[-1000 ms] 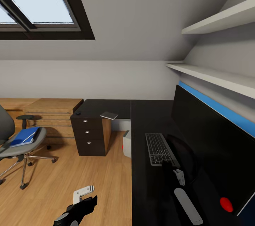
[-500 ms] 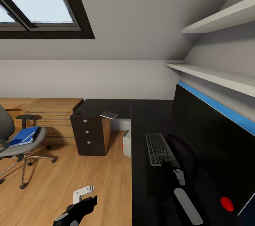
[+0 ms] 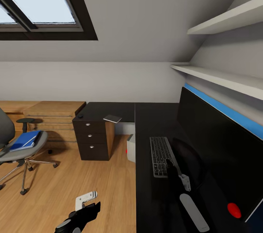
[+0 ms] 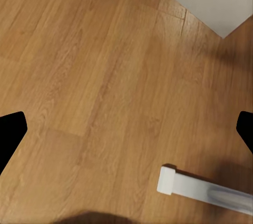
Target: In the bedroom, organize the workspace by keeping the computer under the desk, ensuring the monitor is on the desk, placing the keyboard on the desk next to the monitor, placing the mouse on the desk next to the keyboard, moving the folder from the swivel chair onto the desk next to the mouse, stacking the notebook on top of the folder with the pen on top of the notebook, and positioning the swivel chair next to the desk.
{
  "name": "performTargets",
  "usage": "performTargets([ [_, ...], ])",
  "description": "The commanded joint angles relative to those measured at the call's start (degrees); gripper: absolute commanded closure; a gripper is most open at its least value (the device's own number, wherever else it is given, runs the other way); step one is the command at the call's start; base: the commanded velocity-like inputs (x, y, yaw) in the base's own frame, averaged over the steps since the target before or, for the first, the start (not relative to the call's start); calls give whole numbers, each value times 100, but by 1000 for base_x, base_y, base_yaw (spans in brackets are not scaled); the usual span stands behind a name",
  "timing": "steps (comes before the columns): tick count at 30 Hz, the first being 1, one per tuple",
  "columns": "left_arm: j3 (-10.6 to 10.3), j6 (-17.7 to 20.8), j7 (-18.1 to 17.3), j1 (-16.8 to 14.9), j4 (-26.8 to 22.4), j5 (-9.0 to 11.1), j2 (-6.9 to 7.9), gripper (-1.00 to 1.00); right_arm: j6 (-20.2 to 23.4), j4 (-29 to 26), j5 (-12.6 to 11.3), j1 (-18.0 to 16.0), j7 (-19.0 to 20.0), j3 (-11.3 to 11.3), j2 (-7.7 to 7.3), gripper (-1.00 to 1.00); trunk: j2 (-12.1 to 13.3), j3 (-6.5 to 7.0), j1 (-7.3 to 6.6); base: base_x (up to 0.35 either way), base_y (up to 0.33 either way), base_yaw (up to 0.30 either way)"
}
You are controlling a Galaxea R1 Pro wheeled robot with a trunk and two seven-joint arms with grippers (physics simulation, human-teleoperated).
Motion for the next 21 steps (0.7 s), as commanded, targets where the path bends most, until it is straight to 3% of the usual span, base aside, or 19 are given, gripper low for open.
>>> performTargets([
  [1, -7, 13, 48, -1, -6, 61, 3, -100, -42, -7, -54, -3, -22, 18, -3, -100, -5, -6, 1, 0, 0, 0],
  [21, -8, 14, 23, -1, 10, 58, 18, -100, -51, -1, -50, -3, -18, 18, -3, -100, -5, -6, 1, -37, -31, 0],
])
